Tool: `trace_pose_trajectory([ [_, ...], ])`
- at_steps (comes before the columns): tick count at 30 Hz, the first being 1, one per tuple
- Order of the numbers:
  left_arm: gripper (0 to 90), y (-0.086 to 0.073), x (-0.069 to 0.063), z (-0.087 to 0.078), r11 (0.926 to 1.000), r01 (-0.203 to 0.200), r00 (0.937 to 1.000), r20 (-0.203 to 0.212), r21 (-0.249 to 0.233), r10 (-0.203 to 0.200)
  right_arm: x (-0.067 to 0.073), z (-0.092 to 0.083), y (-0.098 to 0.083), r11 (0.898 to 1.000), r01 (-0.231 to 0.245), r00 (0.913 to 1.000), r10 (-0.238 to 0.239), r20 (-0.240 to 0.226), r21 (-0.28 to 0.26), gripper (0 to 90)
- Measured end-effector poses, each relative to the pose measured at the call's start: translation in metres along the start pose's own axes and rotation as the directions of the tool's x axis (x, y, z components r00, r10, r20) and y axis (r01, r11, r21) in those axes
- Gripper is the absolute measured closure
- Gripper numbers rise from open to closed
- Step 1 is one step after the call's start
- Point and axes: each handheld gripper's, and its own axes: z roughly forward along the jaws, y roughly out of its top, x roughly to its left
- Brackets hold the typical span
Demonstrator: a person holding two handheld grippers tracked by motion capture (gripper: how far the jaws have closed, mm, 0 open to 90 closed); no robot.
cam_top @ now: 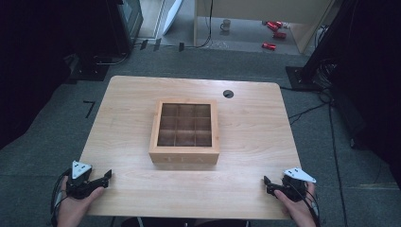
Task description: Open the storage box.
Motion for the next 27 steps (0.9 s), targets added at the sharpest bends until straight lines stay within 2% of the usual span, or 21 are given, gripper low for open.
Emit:
trace_pose_trajectory([
  [1,25.7,0.004,-0.002,0.0,0.9998,-0.003,1.0,-0.005,0.022,0.003,0.0,0.0,0.0,1.0,-0.001,1.0,0.001,0.001,0.001,10.3],
  [3,25.6,0.006,-0.004,-0.001,0.9998,-0.001,1.0,-0.006,0.019,0.002,0.0,0.0,0.0,1.0,-0.001,1.0,0.001,0.001,0.002,10.0],
  [4,25.6,0.008,-0.006,-0.001,0.9999,0.006,0.9999,0.008,0.008,-0.007,0.0,0.001,0.001,1.0,-0.002,1.0,0.002,0.002,0.003,9.9],
  [5,24.8,0.013,-0.011,-0.003,0.9999,0.013,0.9991,0.04,-0.004,-0.013,0.001,0.001,0.001,1.0,-0.005,1.0,0.005,0.005,0.003,9.7],
  [6,24.2,0.013,-0.011,-0.003,0.9999,0.013,0.9991,0.04,-0.004,-0.013,0.001,0.001,0.001,1.0,-0.005,1.0,0.005,0.005,0.003,9.7],
  [7,24.0,0.018,-0.017,-0.003,0.9998,0.011,0.9977,0.067,-0.016,-0.01,0.0,0.001,0.001,1.0,-0.005,1.0,0.005,0.005,0.004,9.3],
  [8,23.8,0.018,-0.017,-0.003,0.9998,0.011,0.9977,0.067,-0.016,-0.01,0.0,0.001,0.001,1.0,-0.005,1.0,0.005,0.005,0.004,9.3],
  [10,23.4,0.023,-0.025,-0.003,0.9996,0.005,0.9954,0.096,-0.027,-0.002,0.0,0.001,0.001,1.0,-0.006,1.0,0.006,0.005,0.005,8.7],
  [11,23.3,0.029,-0.033,-0.002,0.9994,-0.001,0.9924,0.123,-0.035,0.006,0.0,0.002,0.002,1.0,-0.008,0.9999,0.008,0.008,0.006,8.3],
  [12,23.2,0.029,-0.033,-0.002,0.9994,-0.001,0.9924,0.123,-0.035,0.006,0.0,0.002,0.002,1.0,-0.008,0.9999,0.008,0.008,0.006,8.3],
  [15,23.2,0.037,-0.045,-0.001,0.9983,-0.024,0.9886,0.147,-0.052,0.031,0.0,0.002,0.002,1.0,-0.01,0.9999,0.01,0.012,0.006,7.9],
  [18,23.4,0.044,-0.057,0.0,0.9969,-0.041,0.9819,0.182,-0.067,0.053,0.0,0.002,0.002,1.0,-0.01,0.9999,0.01,0.012,0.007,7.9],
  [19,23.5,0.048,-0.064,0.002,0.9957,-0.058,0.9769,0.202,-0.072,0.071,0.0,0.002,0.002,1.0,-0.01,0.9999,0.01,0.012,0.007,7.9],
  [20,23.6,0.048,-0.064,0.002,0.9957,-0.058,0.9769,0.202,-0.072,0.071,0.0,0.002,0.002,1.0,-0.01,0.9999,0.01,0.012,0.007,7.9],
  [21,23.7,0.051,-0.07,0.004,0.9941,-0.075,0.972,0.217,-0.078,0.091,0.0,0.002,0.002,1.0,-0.01,0.9999,0.01,0.012,0.007,7.9],
  [22,23.9,0.051,-0.07,0.004,0.9941,-0.075,0.972,0.217,-0.078,0.091,0.0,0.002,0.002,1.0,-0.01,0.9999,0.01,0.012,0.007,7.9],
  [23,24.1,0.055,-0.076,0.006,0.9924,-0.087,0.9672,0.231,-0.087,0.105,0.0,0.002,0.002,1.0,-0.01,0.9999,0.01,0.012,0.007,7.9],
  [24,24.3,0.055,-0.076,0.006,0.9924,-0.087,0.9672,0.231,-0.087,0.105,0.0,0.002,0.002,1.0,-0.01,0.9999,0.01,0.012,0.007,7.9],
  [27,25.5,0.063,-0.086,0.01,0.9903,-0.097,0.96,0.253,-0.099,0.119,0.0,0.002,0.002,1.0,-0.011,0.9999,0.011,0.012,0.007,7.8],
])
